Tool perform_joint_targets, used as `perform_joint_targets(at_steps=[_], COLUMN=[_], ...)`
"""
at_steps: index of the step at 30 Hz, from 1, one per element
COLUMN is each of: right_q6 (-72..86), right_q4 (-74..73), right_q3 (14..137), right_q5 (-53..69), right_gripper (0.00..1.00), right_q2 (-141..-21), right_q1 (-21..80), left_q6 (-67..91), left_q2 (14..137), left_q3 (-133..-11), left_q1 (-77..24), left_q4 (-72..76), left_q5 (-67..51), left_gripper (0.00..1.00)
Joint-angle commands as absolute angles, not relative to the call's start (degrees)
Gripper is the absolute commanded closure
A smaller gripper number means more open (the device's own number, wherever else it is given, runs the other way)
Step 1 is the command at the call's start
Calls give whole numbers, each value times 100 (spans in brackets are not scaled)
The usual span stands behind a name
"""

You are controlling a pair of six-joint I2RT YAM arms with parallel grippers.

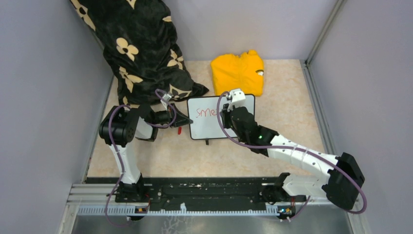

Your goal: Write a sentence on the whiteboard

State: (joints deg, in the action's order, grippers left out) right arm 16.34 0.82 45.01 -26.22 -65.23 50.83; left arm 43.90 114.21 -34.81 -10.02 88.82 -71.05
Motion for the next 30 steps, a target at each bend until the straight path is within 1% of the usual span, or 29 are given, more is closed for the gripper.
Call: perform_joint_targets(at_steps=[1, 21, 30], right_q6=[1711, 1748, 1799], right_q4=[360, 522, 641], right_q3=[4527, 4668, 4830], right_q5=[-2572, -2156, -2326], right_gripper=[100, 100, 100], right_q2=[-6311, -6521, -6759], right_q1=[5034, 5046, 5052], left_q6=[4351, 4344, 4333], left_q2=[11355, 11348, 11349], left_q3=[-3494, -3506, -3504], left_q1=[-1052, -1055, -1055], left_q4=[10016, 9993, 9984], left_q5=[-7200, -7207, -7207], left_gripper=[100, 100, 100])
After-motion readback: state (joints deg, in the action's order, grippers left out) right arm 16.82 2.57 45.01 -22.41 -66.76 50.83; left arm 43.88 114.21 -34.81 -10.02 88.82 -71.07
